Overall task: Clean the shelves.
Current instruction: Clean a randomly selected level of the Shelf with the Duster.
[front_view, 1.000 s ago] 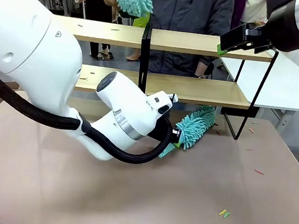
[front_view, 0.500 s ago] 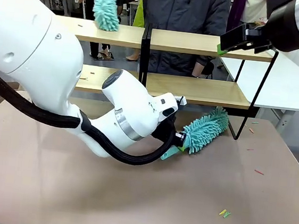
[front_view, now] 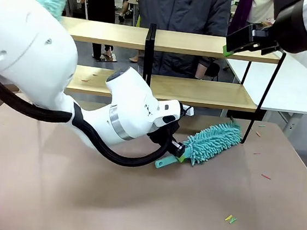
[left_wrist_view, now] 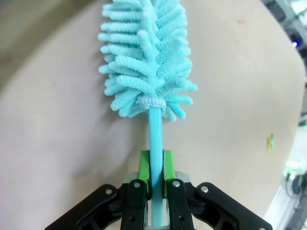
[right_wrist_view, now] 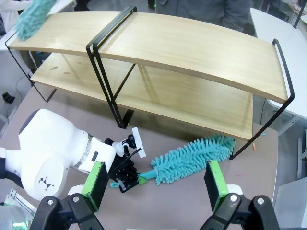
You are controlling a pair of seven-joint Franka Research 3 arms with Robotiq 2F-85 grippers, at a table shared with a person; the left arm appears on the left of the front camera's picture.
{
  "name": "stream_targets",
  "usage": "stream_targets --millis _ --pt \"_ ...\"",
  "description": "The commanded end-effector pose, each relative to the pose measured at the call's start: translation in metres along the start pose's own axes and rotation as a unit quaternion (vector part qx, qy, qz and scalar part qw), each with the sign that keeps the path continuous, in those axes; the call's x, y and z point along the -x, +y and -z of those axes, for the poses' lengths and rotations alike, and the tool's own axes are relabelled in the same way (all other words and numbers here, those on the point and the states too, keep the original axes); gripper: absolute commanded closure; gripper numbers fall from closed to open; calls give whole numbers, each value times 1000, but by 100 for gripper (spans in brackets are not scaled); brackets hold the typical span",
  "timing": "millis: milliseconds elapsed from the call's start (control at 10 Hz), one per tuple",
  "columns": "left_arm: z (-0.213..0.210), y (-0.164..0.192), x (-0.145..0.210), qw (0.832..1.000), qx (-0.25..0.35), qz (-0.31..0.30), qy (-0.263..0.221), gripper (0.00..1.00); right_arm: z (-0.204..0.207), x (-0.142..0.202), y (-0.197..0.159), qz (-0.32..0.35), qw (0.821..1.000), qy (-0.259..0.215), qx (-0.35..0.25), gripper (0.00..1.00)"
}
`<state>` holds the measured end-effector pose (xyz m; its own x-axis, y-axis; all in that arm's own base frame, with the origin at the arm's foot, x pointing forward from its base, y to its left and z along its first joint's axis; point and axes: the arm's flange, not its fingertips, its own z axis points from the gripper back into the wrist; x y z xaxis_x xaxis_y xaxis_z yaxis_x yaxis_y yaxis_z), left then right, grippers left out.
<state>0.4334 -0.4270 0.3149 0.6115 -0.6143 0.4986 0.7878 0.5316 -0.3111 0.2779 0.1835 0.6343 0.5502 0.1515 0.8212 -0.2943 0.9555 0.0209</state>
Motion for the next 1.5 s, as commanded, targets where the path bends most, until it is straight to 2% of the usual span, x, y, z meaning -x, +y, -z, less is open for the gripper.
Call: stream_targets --millis 0,200,300,400,600,700,800,1000,1400 --pt "-27 -9 12 995 41 77 50 87 0 -1 0 1 1000 1 -2 0" --pt "-37 -16 27 978 81 152 115 87 0 -1 0 1 1000 1 -2 0" --pt "-43 -17 31 973 105 167 116 87 0 -1 0 1 1000 1 -2 0" --pt "-50 -19 33 970 129 178 103 87 0 -1 0 1 1000 1 -2 0" --pt "-64 -24 39 969 162 181 45 87 0 -1 0 1 1000 1 -2 0" --pt "-79 -29 46 967 174 184 13 87 0 -1 0 1 1000 1 -2 0" --pt "-94 -32 56 963 188 193 1 87 0 -1 0 1 1000 1 -2 0" --pt "-106 -36 73 950 214 223 37 87 0 -1 0 1 1000 1 -2 0" --pt "-111 -30 76 953 217 212 17 87 0 -1 0 1 1000 1 -2 0"
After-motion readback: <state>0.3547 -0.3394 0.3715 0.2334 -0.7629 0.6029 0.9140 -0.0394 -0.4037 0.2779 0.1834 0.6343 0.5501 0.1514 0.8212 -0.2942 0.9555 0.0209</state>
